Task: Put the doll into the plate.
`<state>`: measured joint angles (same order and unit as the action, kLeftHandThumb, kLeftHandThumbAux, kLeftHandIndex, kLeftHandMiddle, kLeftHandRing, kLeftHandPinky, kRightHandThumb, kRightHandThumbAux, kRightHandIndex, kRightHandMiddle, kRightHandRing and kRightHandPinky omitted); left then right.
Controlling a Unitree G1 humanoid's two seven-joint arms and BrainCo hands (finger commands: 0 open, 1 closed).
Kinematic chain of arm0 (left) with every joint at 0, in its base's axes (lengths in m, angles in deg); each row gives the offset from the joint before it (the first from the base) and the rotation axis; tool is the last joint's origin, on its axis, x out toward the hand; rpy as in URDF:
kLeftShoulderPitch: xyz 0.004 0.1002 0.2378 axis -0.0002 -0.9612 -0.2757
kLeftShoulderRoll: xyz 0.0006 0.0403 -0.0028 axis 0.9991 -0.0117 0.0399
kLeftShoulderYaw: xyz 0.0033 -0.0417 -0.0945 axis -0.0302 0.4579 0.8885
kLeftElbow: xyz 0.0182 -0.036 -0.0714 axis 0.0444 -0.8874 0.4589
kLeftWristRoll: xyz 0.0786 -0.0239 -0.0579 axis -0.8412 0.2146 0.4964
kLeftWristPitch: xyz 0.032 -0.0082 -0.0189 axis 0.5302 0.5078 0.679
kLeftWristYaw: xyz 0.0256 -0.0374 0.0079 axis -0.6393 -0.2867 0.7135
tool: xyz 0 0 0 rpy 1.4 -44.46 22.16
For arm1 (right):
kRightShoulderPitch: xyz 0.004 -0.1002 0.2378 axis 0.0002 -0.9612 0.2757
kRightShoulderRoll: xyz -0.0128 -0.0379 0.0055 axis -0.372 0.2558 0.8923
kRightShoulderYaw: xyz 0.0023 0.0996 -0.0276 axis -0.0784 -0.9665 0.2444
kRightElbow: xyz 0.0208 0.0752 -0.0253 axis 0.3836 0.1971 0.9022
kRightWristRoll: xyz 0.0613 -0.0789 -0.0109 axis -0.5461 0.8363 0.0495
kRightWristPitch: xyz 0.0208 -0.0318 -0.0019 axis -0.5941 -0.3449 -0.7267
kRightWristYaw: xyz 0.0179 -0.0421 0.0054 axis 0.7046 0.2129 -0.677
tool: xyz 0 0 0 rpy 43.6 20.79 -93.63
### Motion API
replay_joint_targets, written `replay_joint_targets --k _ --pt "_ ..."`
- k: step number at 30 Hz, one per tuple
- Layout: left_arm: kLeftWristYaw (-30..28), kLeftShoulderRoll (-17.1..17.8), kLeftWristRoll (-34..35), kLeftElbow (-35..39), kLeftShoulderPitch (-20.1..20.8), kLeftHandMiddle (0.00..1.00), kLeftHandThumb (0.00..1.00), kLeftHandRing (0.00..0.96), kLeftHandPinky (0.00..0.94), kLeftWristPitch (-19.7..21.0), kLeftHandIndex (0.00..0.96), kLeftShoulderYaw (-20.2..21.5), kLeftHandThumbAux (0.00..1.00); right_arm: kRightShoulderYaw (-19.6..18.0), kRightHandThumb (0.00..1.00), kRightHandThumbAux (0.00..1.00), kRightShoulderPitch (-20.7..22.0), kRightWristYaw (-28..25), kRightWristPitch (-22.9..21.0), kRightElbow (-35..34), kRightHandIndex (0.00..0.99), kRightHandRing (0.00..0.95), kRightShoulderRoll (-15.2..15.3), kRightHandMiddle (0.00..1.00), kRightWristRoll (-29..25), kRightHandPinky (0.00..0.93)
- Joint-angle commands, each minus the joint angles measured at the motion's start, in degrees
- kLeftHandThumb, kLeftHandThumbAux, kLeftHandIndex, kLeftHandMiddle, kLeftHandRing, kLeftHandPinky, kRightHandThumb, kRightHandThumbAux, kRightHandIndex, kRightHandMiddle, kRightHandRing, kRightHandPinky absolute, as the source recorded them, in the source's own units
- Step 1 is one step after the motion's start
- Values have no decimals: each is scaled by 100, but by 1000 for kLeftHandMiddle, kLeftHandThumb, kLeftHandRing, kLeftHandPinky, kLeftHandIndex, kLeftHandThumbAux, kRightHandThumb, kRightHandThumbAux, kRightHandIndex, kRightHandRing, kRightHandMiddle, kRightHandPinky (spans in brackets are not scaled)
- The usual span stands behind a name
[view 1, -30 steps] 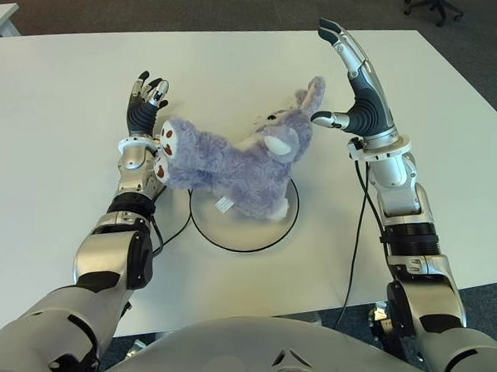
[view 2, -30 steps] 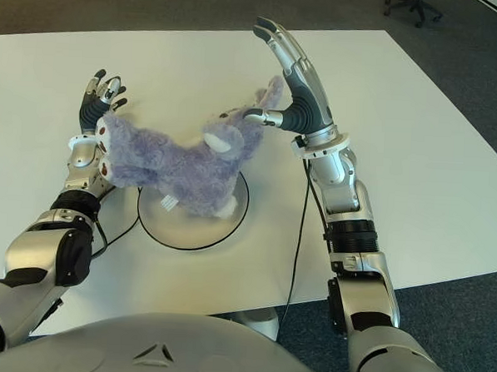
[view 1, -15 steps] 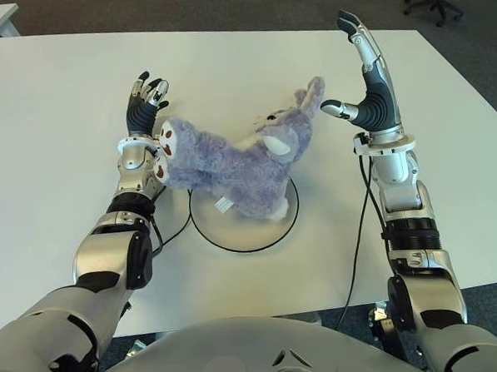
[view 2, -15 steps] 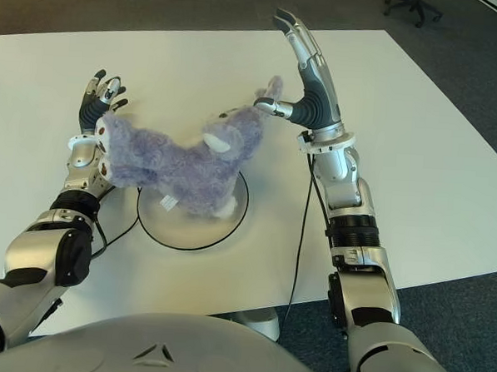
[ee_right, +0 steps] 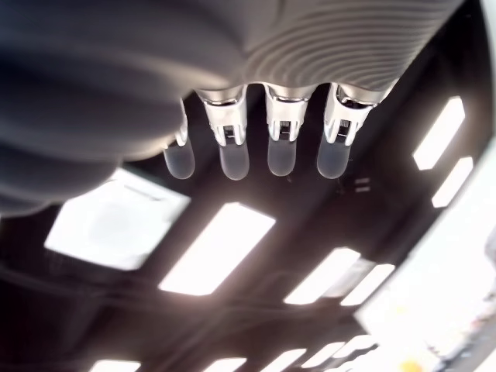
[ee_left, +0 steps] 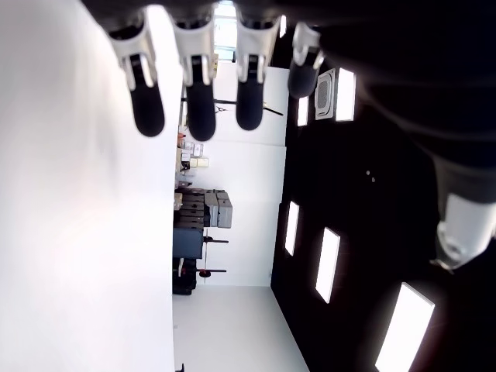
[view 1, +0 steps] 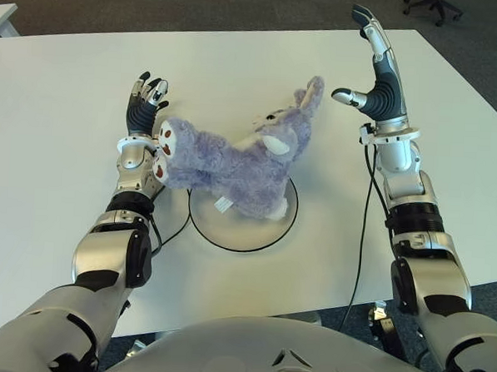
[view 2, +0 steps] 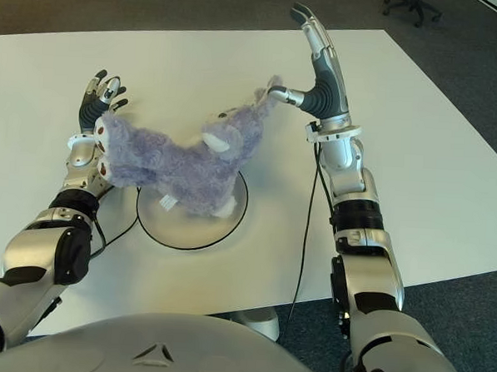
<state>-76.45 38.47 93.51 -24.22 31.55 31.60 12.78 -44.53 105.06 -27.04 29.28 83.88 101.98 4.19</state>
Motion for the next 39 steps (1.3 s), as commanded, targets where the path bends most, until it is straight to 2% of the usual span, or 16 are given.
replay_joint_targets --k 1,3,6,7,8,9,13,14,17,18,20,24,29,36,37,39 --pt "-78 -104 -10 -297 -352 170 0 183 199 157 98 -16 481 36 0 259 235 157 234 455 0 32 -36 32 -15 0" --pt "-77 -97 -22 -294 -352 168 0 177 178 133 100 -26 478 60 0 251 292 235 281 605 0 73 -62 45 5 0" --pt "-83 -85 -34 -305 -347 160 0 155 108 111 93 -37 468 102 0 235 366 288 291 809 0 133 -107 240 5 0" --pt "-88 -76 -42 -308 -346 159 0 154 105 100 93 -43 467 103 0 234 394 205 227 877 0 136 -123 259 -68 0" --pt "-91 -70 -48 -310 -347 156 0 146 95 91 90 -47 462 105 0 225 417 146 186 931 0 193 -133 135 -121 0" --pt "-95 -65 -53 -311 -349 154 0 142 92 80 89 -52 459 99 0 222 448 72 131 1002 0 246 -141 85 -185 0" --pt "-106 -42 -60 -326 -337 150 0 135 86 63 88 -60 458 72 0 218 574 -89 -37 1265 0 307 -133 36 -333 0" --pt "-108 -39 -61 -321 -340 146 0 129 81 59 87 -63 459 62 0 218 593 -115 -81 1319 0 373 -125 9 -360 0" --pt "-111 -29 -67 -318 -341 141 0 123 76 50 85 -71 460 75 0 216 637 -63 -225 1373 0 433 -120 0 -316 8" --pt "-113 -25 -68 -325 -334 138 0 119 73 50 81 -72 462 86 0 208 656 -36 -265 1393 0 545 -118 0 -294 70" --pt "-119 -15 -69 -336 -323 137 0 118 72 53 79 -70 463 99 0 202 694 -28 -330 1440 0 586 -121 3 -288 71" --pt "-141 -3 -77 -344 -321 134 0 117 70 27 72 -75 459 83 0 204 758 -86 -419 1607 0 551 -141 50 -369 2" --pt "-156 13 -79 -377 -294 140 0 124 75 15 69 -67 459 64 0 202 901 -84 -464 1980 0 531 -111 67 -421 0" --pt "-172 10 -74 -366 -295 158 0 145 90 -5 70 -52 458 10 0 225 1090 -153 -540 2386 0 450 -143 0 -581 40" --pt "-169 8 -77 -357 -300 159 0 146 87 -8 69 -55 456 0 0 239 1109 -168 -533 2418 0 307 -160 0 -609 38" --pt "-166 15 -81 -366 -290 159 0 146 88 -4 67 -56 455 -17 0 250 1142 -165 -524 2470 0 298 -190 0 -645 68"
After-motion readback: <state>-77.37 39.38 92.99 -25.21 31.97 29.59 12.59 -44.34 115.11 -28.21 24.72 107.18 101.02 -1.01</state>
